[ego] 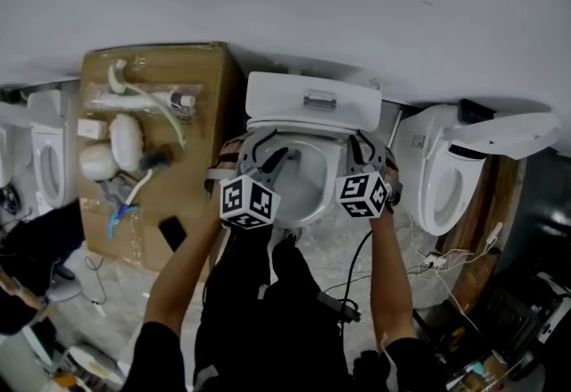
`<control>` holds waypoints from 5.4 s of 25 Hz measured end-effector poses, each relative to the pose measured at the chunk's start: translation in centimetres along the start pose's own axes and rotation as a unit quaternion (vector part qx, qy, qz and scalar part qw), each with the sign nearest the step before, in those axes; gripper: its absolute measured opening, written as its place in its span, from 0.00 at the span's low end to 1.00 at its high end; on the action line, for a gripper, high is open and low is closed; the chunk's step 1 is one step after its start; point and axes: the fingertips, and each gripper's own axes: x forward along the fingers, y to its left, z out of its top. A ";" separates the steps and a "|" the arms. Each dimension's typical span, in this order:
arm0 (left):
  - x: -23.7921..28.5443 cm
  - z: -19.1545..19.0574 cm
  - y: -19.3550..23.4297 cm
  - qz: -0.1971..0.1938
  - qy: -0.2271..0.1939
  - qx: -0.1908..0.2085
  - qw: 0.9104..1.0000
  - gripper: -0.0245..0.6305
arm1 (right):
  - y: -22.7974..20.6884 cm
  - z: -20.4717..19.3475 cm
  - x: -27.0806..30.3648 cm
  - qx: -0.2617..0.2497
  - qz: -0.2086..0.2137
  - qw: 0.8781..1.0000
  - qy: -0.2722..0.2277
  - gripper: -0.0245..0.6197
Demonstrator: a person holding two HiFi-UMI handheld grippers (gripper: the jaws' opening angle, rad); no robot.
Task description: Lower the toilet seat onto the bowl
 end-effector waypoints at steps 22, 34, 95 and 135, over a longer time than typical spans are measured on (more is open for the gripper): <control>-1.9 -5.8 -14.2 -0.112 0.108 0.160 0.975 0.15 | 12.6 -8.0 -9.3 -0.140 0.182 0.973 0.001 0.15; -4.4 -16.6 -28.8 -0.166 0.172 0.256 0.937 0.21 | 27.5 -18.3 -11.5 -0.254 0.259 0.931 0.027 0.19; -45.5 7.7 -26.1 0.152 -0.237 -0.243 0.928 0.07 | 18.4 -2.7 -52.8 0.345 0.046 0.891 -0.291 0.07; -55.8 13.7 -34.4 0.300 -0.292 -0.246 0.874 0.07 | 18.9 -6.2 -65.3 0.314 0.010 0.878 -0.361 0.07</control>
